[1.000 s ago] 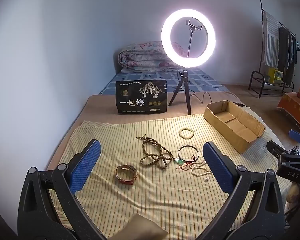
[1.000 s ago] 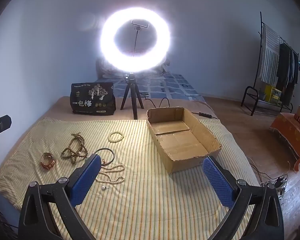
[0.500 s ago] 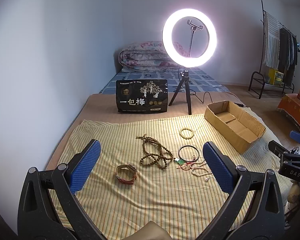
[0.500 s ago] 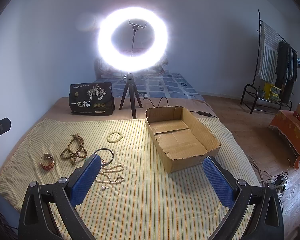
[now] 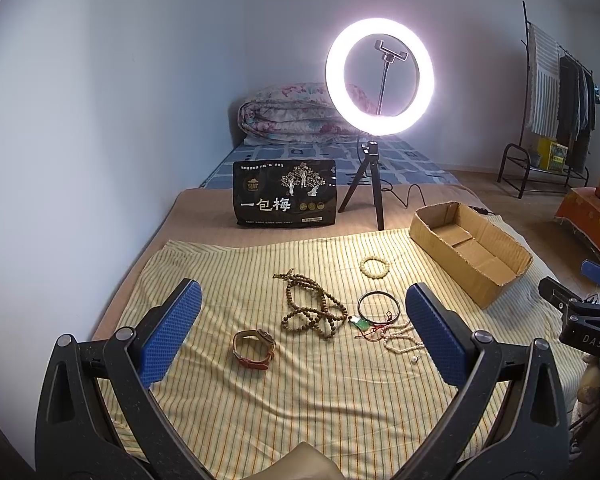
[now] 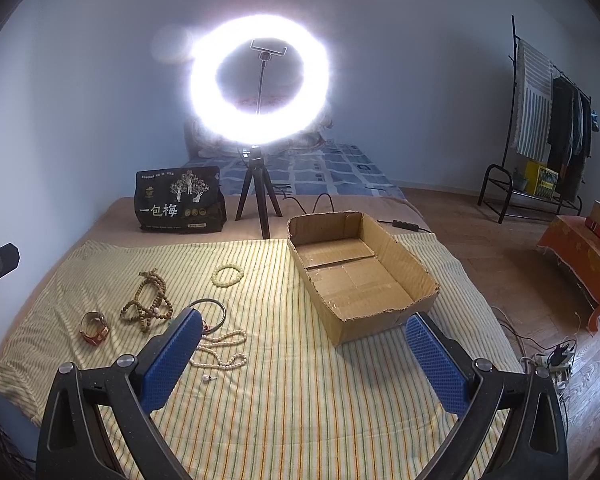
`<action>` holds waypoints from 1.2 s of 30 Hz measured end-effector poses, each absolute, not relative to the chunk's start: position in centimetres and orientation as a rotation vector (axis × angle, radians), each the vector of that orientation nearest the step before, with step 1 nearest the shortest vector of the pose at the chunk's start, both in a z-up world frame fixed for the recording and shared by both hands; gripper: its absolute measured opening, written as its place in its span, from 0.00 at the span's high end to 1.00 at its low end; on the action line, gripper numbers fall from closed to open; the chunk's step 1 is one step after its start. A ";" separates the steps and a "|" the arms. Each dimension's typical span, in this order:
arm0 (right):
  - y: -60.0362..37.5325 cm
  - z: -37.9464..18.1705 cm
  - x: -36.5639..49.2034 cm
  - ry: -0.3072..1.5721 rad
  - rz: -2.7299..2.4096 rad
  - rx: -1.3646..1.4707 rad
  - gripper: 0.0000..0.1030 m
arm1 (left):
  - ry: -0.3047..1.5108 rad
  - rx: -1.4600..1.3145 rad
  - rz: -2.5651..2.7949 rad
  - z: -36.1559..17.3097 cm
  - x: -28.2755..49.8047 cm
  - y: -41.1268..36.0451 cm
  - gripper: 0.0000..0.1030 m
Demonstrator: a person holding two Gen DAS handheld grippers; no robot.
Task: Organize jewelry
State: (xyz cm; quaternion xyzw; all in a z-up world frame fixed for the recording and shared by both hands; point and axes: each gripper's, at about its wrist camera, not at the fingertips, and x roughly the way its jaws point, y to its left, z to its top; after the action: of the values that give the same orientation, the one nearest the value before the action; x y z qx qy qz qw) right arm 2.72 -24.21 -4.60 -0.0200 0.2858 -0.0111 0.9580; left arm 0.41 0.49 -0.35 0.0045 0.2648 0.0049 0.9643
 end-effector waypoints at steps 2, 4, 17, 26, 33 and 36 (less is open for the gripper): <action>-24.2 -4.5 2.8 0.580 -0.023 -0.040 0.00 | 0.535 0.009 0.010 -0.4 0.3 0.5 0.00; -24.2 -4.5 2.8 0.580 -0.024 -0.040 0.00 | 0.534 0.011 0.011 -0.4 0.3 0.5 0.00; -24.2 -4.2 2.7 0.578 -0.016 -0.031 0.00 | 0.533 0.010 0.014 -0.4 0.4 0.6 0.00; -24.1 -4.3 2.7 0.581 -0.012 -0.030 0.00 | 0.534 0.011 0.016 -0.5 0.4 0.6 0.00; -24.1 -4.2 2.7 0.581 -0.011 -0.028 0.00 | 0.534 0.010 0.016 -0.5 0.4 0.6 0.00; -24.0 -4.2 2.7 0.584 -0.009 -0.028 0.00 | 0.538 0.011 0.017 -0.6 0.5 0.7 0.00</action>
State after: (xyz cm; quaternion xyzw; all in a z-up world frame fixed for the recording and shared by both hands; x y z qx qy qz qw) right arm 2.74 -24.03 -4.20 -0.0139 0.2878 -0.0046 0.9576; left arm 0.47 0.72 -0.62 0.0054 0.2656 0.0086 0.9640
